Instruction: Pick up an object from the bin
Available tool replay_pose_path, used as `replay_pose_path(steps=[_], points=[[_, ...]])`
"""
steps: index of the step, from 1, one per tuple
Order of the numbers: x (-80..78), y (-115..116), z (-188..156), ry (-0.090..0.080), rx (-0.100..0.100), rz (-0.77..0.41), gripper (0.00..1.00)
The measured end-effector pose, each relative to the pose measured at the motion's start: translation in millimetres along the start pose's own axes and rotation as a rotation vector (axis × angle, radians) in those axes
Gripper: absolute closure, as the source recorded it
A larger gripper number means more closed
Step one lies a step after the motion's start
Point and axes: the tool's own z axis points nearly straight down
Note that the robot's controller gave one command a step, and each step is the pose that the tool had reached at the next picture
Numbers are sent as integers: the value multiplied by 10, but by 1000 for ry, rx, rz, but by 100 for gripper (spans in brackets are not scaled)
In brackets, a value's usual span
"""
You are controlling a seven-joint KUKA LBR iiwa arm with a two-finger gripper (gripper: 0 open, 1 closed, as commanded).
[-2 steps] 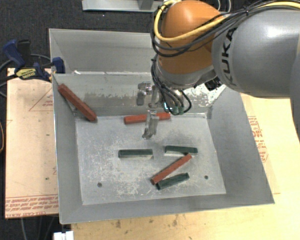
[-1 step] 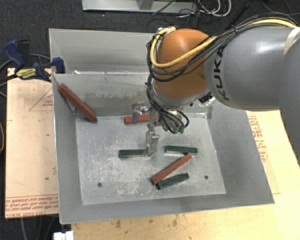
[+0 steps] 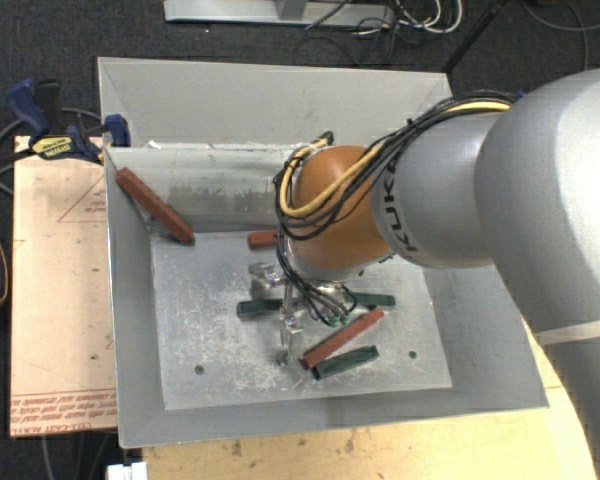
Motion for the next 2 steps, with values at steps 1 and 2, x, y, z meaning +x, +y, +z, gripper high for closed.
replay_pose_path(steps=[1, 2], points=[[-32, -3, -54, -10, 0, 0, 100], [-2, 82, -1360, -18, 3, -154, 100]])
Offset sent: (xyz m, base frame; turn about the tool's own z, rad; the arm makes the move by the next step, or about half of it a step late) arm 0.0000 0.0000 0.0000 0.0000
